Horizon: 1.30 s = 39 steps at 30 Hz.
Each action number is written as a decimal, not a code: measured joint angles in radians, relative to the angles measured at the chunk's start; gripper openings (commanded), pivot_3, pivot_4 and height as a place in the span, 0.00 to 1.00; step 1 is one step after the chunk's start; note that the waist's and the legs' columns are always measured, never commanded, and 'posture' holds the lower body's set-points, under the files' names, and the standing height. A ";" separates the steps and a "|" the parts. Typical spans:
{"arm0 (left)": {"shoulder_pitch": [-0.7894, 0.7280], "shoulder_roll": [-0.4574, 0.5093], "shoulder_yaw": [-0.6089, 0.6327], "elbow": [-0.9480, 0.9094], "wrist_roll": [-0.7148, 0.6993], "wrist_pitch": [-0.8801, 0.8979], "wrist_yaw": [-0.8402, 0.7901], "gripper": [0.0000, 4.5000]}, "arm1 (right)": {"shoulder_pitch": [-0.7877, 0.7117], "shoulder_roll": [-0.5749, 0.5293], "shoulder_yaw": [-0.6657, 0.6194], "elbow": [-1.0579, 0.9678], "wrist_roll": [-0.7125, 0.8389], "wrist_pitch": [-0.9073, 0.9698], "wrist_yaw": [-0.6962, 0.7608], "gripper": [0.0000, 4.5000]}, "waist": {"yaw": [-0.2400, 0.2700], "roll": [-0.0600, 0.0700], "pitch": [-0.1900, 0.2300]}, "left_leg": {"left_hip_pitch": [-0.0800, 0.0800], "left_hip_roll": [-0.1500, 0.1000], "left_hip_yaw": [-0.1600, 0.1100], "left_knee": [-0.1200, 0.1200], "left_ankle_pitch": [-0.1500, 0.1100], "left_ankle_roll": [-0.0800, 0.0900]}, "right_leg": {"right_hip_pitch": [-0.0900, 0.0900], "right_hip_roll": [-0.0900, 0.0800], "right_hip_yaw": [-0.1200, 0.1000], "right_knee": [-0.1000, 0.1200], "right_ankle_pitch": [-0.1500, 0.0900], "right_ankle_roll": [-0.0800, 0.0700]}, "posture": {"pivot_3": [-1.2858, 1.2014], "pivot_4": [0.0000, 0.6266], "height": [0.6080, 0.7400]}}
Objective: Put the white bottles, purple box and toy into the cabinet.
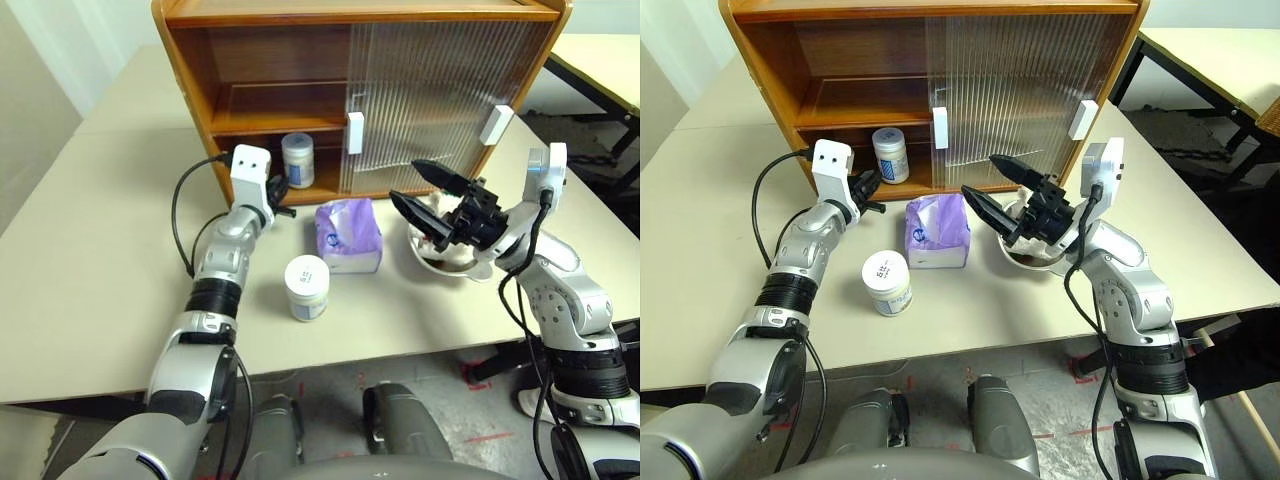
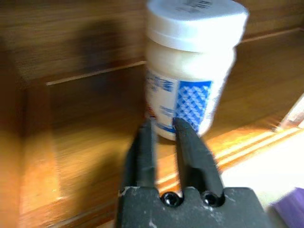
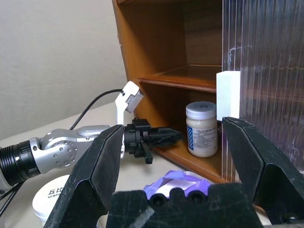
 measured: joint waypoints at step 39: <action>-0.341 -0.068 -0.086 0.589 0.118 -0.291 0.077 0.00 | 0.017 -0.003 -0.006 -0.040 -0.009 -0.017 -0.056 1.00 | -0.044 0.001 -0.008 | 0.000 -0.002 0.000 0.002 0.000 0.000 | 0.000 0.000 0.000 0.000 0.000 0.001 | 0.45 0.00 1.00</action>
